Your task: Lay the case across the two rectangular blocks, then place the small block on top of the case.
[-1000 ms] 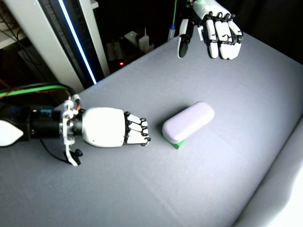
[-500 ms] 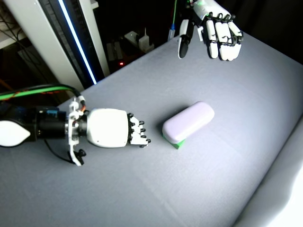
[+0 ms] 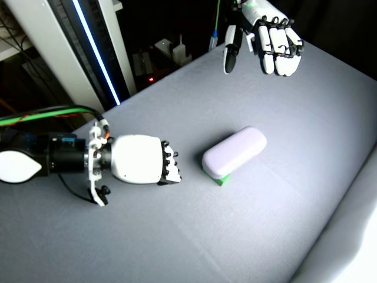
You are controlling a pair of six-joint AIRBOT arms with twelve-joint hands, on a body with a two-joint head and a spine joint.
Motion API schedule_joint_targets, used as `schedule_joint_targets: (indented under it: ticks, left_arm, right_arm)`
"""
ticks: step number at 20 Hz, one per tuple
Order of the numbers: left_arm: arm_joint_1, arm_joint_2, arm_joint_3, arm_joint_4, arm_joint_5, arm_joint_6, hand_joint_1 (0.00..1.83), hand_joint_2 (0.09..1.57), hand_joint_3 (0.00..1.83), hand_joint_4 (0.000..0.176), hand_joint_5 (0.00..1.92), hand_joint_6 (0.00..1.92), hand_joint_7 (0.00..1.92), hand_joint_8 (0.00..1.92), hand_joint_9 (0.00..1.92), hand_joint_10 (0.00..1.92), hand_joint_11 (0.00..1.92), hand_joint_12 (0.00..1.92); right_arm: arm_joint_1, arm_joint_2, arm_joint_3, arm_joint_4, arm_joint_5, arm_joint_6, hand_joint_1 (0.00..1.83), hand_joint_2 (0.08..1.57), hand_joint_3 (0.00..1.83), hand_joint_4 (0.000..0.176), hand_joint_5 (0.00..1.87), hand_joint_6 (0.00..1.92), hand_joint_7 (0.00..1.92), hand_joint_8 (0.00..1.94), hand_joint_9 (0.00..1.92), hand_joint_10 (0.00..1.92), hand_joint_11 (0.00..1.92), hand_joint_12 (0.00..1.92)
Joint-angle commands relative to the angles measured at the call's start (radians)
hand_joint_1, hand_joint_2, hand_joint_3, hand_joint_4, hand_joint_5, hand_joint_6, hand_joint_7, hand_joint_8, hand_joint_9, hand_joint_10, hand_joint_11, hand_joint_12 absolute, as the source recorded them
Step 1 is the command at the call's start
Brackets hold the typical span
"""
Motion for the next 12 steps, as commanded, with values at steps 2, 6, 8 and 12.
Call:
schedule_joint_targets:
  ticks: [2,6,8,12]
  left_arm:
    - [-0.006,-0.003,0.004,0.003,-0.120,-0.007,0.93,0.91,0.00,0.071,0.28,0.00,0.31,0.00,0.32,0.01,0.00,0.97]
    - [0.005,-0.003,0.004,-0.002,-0.126,-0.015,0.88,0.91,0.00,0.111,0.28,0.00,0.31,0.00,0.35,0.01,0.00,1.02]
    - [0.006,-0.003,0.003,-0.003,-0.127,-0.016,0.90,0.90,0.00,0.070,0.30,0.00,0.33,0.00,0.38,0.01,0.00,1.06]
    - [0.021,-0.001,0.000,-0.009,-0.137,-0.022,0.93,0.89,0.00,0.052,0.32,0.01,0.34,0.00,0.38,0.00,0.00,1.06]
  right_arm:
    - [0.014,0.001,0.003,0.033,0.085,0.003,1.24,1.10,0.00,0.000,0.93,0.98,1.12,0.90,0.91,1.15,0.66,1.63]
    - [0.045,0.010,0.001,0.050,0.122,0.003,1.26,1.06,0.00,0.000,1.04,0.81,1.17,0.81,0.97,1.03,0.71,1.48]
    - [0.060,0.018,0.003,0.070,0.146,0.003,1.24,1.08,0.00,0.000,0.98,1.03,1.16,0.69,1.00,0.77,0.71,1.26]
    - [0.095,0.019,0.019,0.105,0.182,0.003,1.21,1.13,0.00,0.010,0.96,0.96,0.95,1.16,0.75,1.22,0.40,1.76]
